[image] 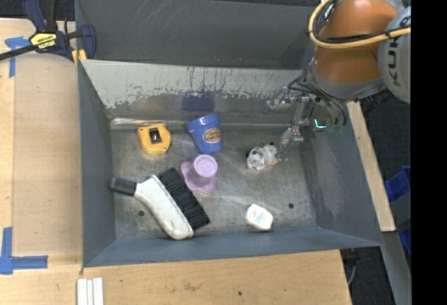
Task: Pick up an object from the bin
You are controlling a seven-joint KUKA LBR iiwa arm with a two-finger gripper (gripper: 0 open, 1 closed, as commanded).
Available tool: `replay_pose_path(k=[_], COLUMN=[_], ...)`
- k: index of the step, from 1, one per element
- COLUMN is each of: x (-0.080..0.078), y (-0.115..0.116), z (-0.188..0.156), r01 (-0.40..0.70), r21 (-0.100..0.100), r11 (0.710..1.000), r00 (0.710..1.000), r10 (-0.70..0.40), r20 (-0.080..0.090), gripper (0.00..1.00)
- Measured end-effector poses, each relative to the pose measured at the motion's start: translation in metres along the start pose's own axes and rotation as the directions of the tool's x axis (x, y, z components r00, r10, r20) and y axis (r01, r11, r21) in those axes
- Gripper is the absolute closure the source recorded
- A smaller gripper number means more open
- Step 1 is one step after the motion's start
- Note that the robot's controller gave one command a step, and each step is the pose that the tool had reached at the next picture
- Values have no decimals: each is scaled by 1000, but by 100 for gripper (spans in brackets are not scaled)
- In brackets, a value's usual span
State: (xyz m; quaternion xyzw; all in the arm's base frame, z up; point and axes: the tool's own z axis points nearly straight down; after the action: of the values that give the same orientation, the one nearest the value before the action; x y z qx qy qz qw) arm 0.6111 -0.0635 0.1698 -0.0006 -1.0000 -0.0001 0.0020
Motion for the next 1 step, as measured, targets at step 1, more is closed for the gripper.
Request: replay_pose_path(k=[1], x=[-2], y=[0], z=[-4], r01=[1], r21=[1], r11=[1000], r00=[1000], r10=[-1], r20=[8], gripper=[0])
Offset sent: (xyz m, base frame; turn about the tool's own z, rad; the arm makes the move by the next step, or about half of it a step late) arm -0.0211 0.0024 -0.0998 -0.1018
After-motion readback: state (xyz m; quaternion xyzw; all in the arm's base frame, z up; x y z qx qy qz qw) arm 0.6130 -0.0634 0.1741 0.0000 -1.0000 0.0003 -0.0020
